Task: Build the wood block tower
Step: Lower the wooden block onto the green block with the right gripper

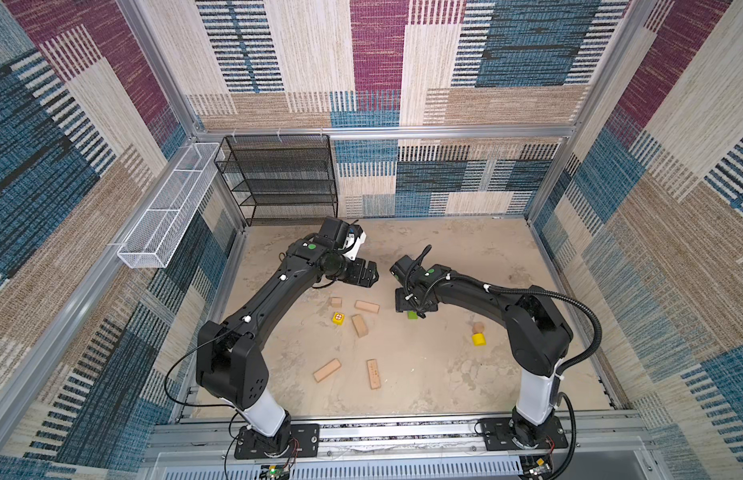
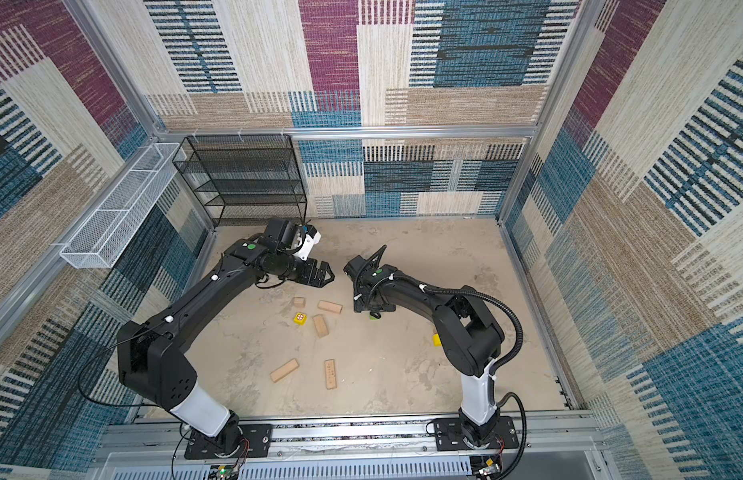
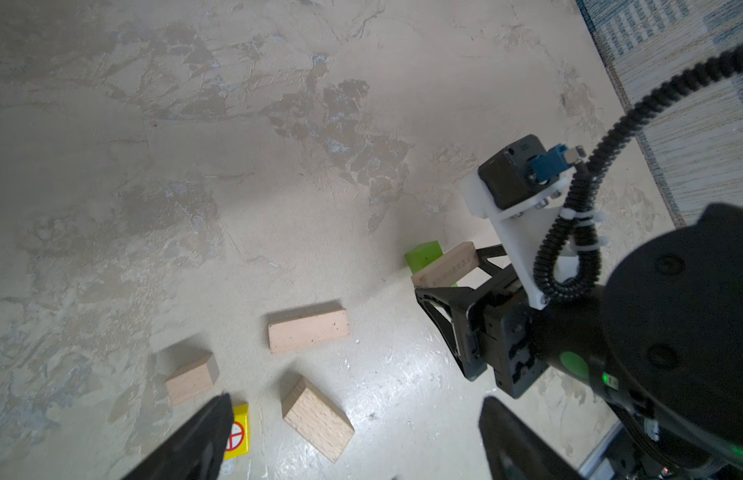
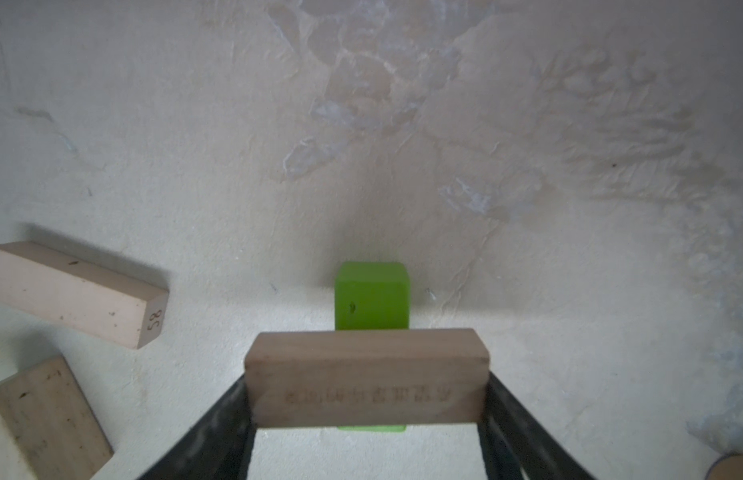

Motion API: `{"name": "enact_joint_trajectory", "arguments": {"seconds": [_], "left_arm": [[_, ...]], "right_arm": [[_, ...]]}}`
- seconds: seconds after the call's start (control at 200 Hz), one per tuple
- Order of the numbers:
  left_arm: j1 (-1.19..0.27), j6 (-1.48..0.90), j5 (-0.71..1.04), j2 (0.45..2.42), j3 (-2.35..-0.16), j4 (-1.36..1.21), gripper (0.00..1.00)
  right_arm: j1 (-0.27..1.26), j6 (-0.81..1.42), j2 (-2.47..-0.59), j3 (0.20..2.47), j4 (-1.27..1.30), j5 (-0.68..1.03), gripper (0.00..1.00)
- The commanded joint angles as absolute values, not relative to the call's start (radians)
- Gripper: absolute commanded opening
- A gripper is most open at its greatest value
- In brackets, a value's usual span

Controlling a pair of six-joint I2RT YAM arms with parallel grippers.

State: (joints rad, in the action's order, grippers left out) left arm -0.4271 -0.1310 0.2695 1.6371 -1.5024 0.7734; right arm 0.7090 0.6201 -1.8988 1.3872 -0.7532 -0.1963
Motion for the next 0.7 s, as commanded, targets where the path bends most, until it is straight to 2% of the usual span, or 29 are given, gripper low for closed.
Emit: {"name": "enact_joint_trajectory", "arguments": {"seconds": [0.0,0.691], "left_arm": [[-0.420,-0.161,0.297,1.628,-1.504,0.772,0.97],[-0.400,-0.167,0.314,1.612,-1.499,0.766,0.98]], "right_arm": [[0.713,0.630,-1.904,1.397,-0.741,-0.187,0.10],[0.723,0.635,-1.913,1.398,-0.782,-0.231,0.17]]}}
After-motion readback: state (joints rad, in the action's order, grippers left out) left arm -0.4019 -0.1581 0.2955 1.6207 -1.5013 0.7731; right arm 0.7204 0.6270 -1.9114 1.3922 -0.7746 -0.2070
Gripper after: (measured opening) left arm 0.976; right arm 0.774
